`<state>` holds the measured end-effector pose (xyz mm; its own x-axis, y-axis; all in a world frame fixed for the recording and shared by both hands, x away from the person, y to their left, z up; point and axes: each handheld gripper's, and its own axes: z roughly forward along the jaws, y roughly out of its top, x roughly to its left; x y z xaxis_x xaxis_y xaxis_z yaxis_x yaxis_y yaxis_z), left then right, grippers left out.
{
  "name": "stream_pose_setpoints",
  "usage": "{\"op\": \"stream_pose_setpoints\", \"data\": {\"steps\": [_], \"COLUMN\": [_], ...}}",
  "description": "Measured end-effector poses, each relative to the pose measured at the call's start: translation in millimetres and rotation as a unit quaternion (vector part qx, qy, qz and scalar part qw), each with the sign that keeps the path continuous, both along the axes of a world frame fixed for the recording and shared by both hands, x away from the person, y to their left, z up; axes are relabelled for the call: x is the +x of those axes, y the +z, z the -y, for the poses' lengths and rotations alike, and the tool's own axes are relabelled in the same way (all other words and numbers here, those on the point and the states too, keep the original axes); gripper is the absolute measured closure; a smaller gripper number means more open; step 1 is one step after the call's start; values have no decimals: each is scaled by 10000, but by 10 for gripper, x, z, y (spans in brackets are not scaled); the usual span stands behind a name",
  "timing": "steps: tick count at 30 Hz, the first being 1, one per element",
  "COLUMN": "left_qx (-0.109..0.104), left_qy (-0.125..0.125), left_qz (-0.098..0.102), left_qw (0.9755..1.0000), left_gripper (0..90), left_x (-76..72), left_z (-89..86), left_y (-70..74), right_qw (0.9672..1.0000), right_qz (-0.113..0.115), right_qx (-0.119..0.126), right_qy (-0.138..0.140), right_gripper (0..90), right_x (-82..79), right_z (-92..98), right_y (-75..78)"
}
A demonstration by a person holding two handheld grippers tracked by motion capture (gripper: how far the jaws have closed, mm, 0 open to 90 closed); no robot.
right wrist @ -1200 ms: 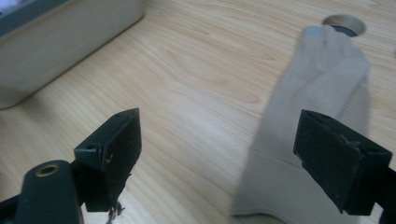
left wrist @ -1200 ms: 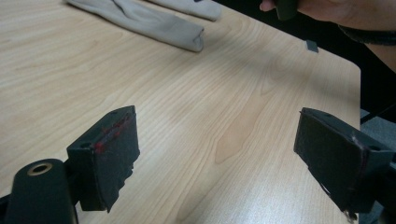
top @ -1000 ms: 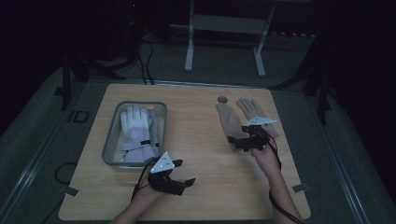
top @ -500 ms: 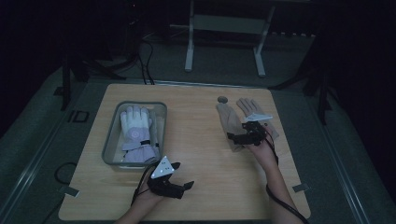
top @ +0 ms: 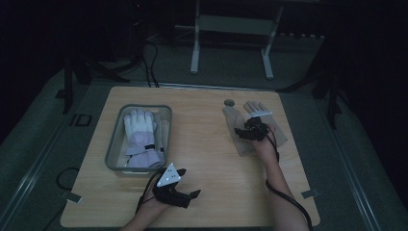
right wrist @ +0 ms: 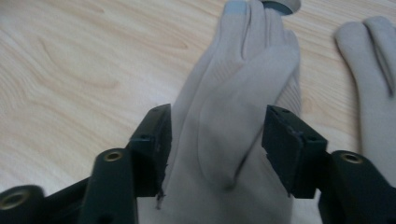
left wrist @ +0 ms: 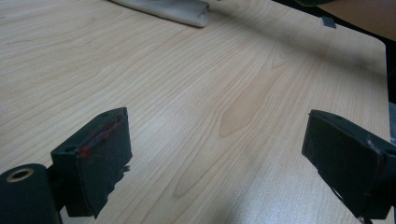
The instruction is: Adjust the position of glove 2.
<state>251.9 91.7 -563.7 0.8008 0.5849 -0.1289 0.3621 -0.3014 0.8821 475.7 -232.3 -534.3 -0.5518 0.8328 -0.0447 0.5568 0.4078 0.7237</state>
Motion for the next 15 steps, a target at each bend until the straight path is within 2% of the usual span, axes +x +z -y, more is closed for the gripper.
{"op": "stream_pose_setpoints", "data": {"steps": [6, 7, 8, 12, 15], "left_qx": [-57, -59, -52, -63, -46], "left_qy": [35, 33, 36, 10, -10], "left_qz": [34, 47, 39, 15, 22], "left_qw": [10000, 10000, 10000, 10000, 10000], "left_gripper": [85, 85, 85, 85, 85], "left_x": [-1, -2, -2, -3, -13], "left_z": [-13, -15, -14, -15, -5], "left_y": [3, 2, 0, -10, -12], "right_qw": [9998, 9996, 9993, 9994, 9989], "right_qz": [-125, -117, -219, -247, -329], "right_qx": [-145, -239, -305, -231, -330], "right_qy": [-52, -78, -70, -72, -70], "right_gripper": [424, 427, 426, 444, 578], "right_x": [128, 144, 179, 191, 187], "right_z": [-19, -22, -26, -23, -47], "right_y": [-66, -82, -132, -156, -136]}}
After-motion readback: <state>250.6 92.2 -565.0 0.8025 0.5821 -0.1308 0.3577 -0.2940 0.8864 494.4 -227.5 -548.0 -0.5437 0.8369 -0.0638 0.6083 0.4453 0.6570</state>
